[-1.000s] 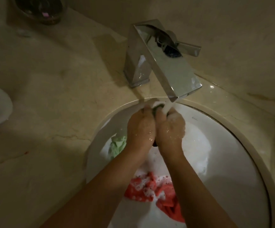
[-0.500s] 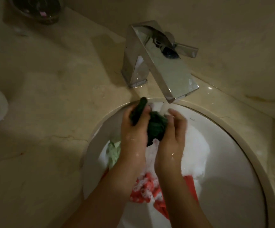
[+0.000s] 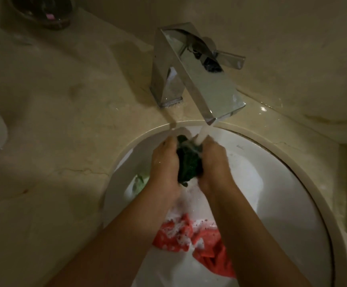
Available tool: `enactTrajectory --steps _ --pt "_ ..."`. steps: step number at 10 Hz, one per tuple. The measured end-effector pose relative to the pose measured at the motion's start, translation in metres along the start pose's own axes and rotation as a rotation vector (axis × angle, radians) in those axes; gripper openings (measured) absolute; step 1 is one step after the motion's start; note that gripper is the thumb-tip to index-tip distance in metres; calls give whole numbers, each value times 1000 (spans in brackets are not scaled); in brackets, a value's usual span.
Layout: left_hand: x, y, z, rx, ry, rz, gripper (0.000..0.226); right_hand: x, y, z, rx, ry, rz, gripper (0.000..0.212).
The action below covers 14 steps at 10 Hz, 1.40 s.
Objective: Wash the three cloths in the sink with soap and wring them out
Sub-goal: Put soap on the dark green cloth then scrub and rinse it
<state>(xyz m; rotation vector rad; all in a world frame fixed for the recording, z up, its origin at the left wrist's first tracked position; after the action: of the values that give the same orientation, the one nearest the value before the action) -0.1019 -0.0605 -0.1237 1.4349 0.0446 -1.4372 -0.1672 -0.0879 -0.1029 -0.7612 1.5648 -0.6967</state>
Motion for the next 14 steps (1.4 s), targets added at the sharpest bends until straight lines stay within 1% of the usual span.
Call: enactTrajectory --steps 1,2,3,4,5,6,7,8,9,10,11,12,13,14 --pt "5 -8 -18 -185 -114 -121 40 -4 -15 -26 40 188 -113 21" --pt "5 -9 -28 -345 -208 -164 51 -27 -21 -46 14 341 -340 17" --pt "7 -14 -26 -358 -204 -198 40 -68 -18 -44 -83 199 -461 25" --pt "3 -16 -19 -412 -279 -399 44 -85 -20 -34 -96 -127 -507 35" --pt "-8 -11 -15 -380 -309 -263 60 -49 -15 -39 -54 87 -518 30" --pt "-31 -7 -7 -152 -291 65 57 -32 0 -17 -147 163 -464 12" --pt "-27 -11 -3 188 -158 358 24 -31 16 2 -234 86 -498 32" --pt "-19 -3 1 269 14 413 26 -13 18 2 -121 76 -416 20" --pt "-8 6 9 394 37 403 35 0 16 5 -159 144 -487 32" --pt "2 9 10 426 93 296 38 16 22 6 -243 119 -481 38" --pt "0 0 5 203 36 34 35 17 25 6 -331 119 -410 38" --pt "-13 -9 0 37 -136 -101 29 13 9 -6 -34 216 -278 33" --pt "-21 -15 -9 -69 -196 -68 26 3 -16 -20 144 238 -204 35" --pt "-23 -13 -17 -249 -269 -143 44 -27 -13 -21 15 23 -338 15"
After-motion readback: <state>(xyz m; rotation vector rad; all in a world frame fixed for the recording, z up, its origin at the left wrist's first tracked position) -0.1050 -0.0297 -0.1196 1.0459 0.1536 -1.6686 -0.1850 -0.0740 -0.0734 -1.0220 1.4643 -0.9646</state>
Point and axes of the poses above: each hand's wrist, its own x-axis towards the middle knuckle, its own z-axis out of the palm, y = z × x, the point moved 2 cm from there along x, towards the middle knuckle
